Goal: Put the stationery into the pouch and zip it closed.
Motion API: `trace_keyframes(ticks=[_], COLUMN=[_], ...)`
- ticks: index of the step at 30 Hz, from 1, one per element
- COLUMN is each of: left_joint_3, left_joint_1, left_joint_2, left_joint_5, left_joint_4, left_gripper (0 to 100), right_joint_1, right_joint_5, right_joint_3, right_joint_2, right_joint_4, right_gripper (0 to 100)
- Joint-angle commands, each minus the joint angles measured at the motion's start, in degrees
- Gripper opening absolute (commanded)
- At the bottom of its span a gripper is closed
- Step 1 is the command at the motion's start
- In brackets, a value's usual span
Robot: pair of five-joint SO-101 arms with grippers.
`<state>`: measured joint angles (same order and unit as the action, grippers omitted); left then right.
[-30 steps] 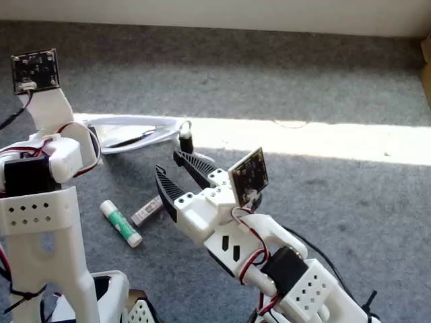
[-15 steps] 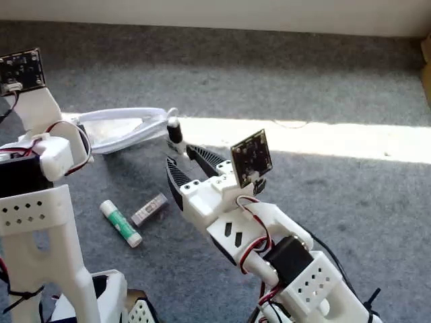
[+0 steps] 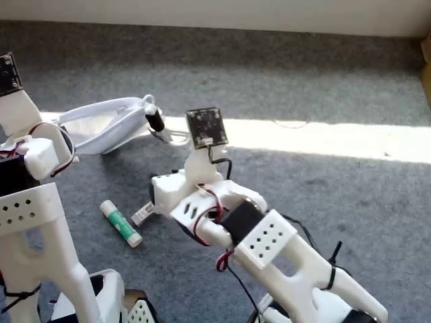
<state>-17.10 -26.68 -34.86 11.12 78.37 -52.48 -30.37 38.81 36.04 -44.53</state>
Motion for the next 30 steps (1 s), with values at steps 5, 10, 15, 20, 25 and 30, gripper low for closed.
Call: trace_keyframes(ticks=[5,10,15,20,25,30], left_joint_3=[2.0,3.5,3.7,3.9,0.7,-4.0], left_joint_1=[-3.4,-7.4,-8.4,-8.4,-8.1,-8.0], left_joint_2=[-1.0,-1.1,-1.1,-4.5,-11.7,-15.2], left_joint_5=[1.1,1.6,2.7,3.1,3.1,3.0], left_joint_4=[-1.1,-0.9,-1.1,-0.9,-1.2,-5.6], left_gripper=[1,1,1,1,1,1], right_joint_1=[-2.3,-2.9,-3.0,-4.4,-5.5,-5.1], right_joint_5=[-4.5,-6.3,-9.4,-11.5,-16.3,-19.2], right_joint_3=[-4.4,-4.2,-4.3,-4.4,-4.4,-4.4], right_joint_2=[-5.8,-8.4,-13.3,-19.5,-24.0,-26.1], right_joint_4=[0.0,2.2,5.3,5.5,9.4,11.6], right_gripper=[15.2,15.2,15.2,15.2,15.2,15.2])
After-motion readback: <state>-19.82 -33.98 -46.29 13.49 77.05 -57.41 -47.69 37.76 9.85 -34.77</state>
